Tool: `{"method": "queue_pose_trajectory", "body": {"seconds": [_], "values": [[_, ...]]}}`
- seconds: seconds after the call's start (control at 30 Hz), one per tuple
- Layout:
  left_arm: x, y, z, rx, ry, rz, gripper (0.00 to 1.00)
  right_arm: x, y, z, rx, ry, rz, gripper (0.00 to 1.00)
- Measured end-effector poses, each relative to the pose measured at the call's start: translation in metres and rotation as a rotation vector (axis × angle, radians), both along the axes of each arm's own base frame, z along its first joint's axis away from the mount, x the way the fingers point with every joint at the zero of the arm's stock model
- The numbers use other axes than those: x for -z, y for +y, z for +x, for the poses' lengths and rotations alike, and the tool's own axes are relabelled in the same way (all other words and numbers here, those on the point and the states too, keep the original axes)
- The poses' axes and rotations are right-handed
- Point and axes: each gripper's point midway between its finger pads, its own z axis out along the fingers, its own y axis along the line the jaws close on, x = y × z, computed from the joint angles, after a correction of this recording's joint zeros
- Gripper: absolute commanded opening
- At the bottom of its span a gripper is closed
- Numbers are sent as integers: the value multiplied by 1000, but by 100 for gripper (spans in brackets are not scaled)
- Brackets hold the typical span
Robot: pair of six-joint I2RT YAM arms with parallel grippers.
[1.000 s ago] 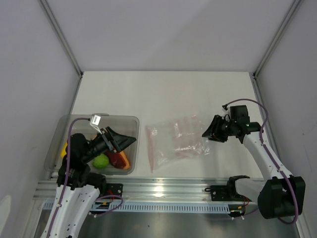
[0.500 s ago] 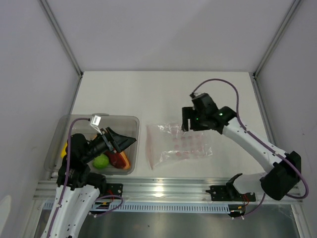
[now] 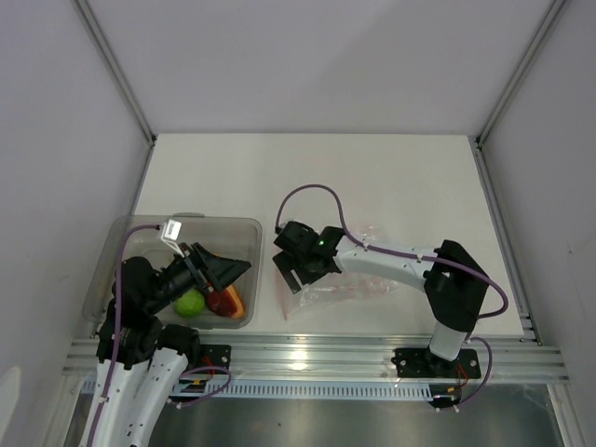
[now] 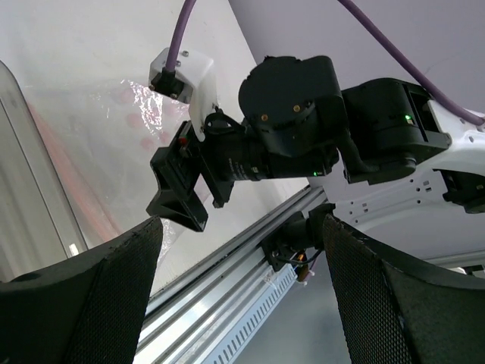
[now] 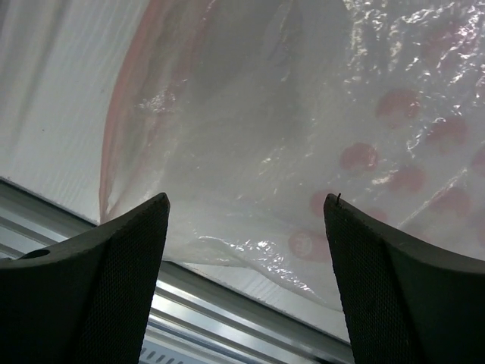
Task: Place the food in the zip-top bag and seal the zipper
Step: Pick up the zipper food storage bag at the center of the board.
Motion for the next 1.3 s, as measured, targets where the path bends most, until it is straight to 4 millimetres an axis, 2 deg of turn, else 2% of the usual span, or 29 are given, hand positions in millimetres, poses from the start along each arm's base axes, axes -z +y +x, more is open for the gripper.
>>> {"method": "queue_pose_trajectory", "body": {"seconds": [0.17, 0.2, 0.4, 0.57, 0.67, 0.77, 0.83, 0.87, 0.93, 0.97, 1.07, 1.13, 1.27, 1.3], "values": [[3, 2, 1, -10, 9, 9, 88, -1, 14, -7, -45, -22, 23, 86], [3, 2, 1, -11, 9, 9, 88, -2, 18, -8, -51, -24, 33, 90], [3, 2, 1, -12, 9, 9, 88, 0, 37, -7, -65, -41, 94, 91], [4, 2, 1, -16, 11, 10, 88, 27, 43, -7, -64, -25, 81, 89], [5, 2, 1, -18, 18, 12, 88, 47, 38, -10, -63, -4, 48, 84], [6, 3, 0, -18, 21, 12, 88, 59, 37, -12, -59, 7, 32, 73], [6, 3, 0, -18, 21, 12, 88, 59, 41, -12, -56, 3, 47, 65], [6, 3, 0, -18, 22, 12, 88, 59, 42, -12, -54, -3, 54, 58], [7, 3, 1, -18, 24, 13, 88, 59, 46, -12, -52, -11, 74, 52], [7, 3, 1, -18, 25, 13, 88, 59, 46, -12, -52, -14, 85, 43], [8, 3, 1, -18, 25, 13, 88, 59, 48, -14, -42, -14, 117, 30], [8, 2, 1, -18, 26, 13, 87, 59, 47, -16, -37, -11, 135, 24], [10, 2, 1, -17, 31, 14, 87, 59, 41, -24, -30, 7, 167, 2], [11, 2, 1, -17, 34, 14, 87, 58, 38, -26, -28, 14, 173, 0]]}}
